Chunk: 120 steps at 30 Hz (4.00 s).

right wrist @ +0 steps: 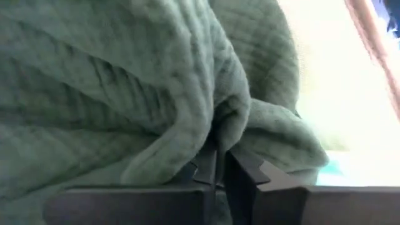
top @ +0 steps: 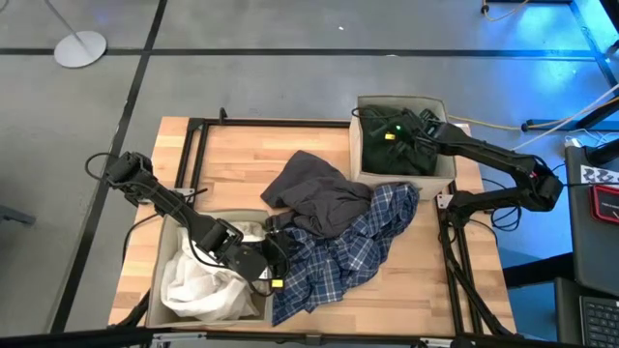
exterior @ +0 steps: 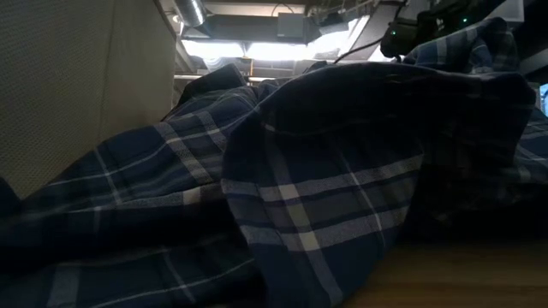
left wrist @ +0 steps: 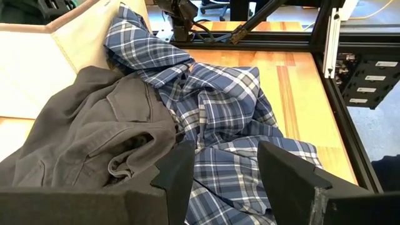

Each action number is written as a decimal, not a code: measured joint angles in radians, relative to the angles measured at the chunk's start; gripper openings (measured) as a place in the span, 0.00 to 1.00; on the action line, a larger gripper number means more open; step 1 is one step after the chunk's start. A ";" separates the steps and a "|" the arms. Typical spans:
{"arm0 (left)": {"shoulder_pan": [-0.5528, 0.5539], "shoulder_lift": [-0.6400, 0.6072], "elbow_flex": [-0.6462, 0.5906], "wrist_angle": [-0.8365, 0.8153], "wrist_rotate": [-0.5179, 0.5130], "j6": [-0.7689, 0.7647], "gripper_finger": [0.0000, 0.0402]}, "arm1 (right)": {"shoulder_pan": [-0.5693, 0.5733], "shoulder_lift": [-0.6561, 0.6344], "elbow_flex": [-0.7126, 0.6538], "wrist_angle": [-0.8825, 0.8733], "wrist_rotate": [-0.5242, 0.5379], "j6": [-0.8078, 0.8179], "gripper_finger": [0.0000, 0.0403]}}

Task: Sort clothes
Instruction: Put the green shirt into the top brown laundry bin, then put the blue shirt into the top brown laundry bin

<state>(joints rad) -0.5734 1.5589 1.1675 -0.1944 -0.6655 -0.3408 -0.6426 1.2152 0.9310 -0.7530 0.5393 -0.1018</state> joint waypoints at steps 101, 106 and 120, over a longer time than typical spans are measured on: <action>-0.001 0.000 0.000 -0.035 0.000 0.003 0.41 | 1.036 0.497 0.022 0.771 -0.336 -0.219 0.66; -0.002 0.000 0.000 -0.037 0.000 0.002 0.41 | 1.036 0.537 0.021 0.869 -0.326 -0.300 0.66; -0.001 0.000 0.000 -0.034 0.000 -0.005 0.41 | 1.036 0.744 0.029 0.973 -0.285 -0.260 0.65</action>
<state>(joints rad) -0.5747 1.5585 1.1675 -0.2283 -0.6651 -0.3463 0.3939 1.9588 0.9596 0.2205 0.2545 -0.3614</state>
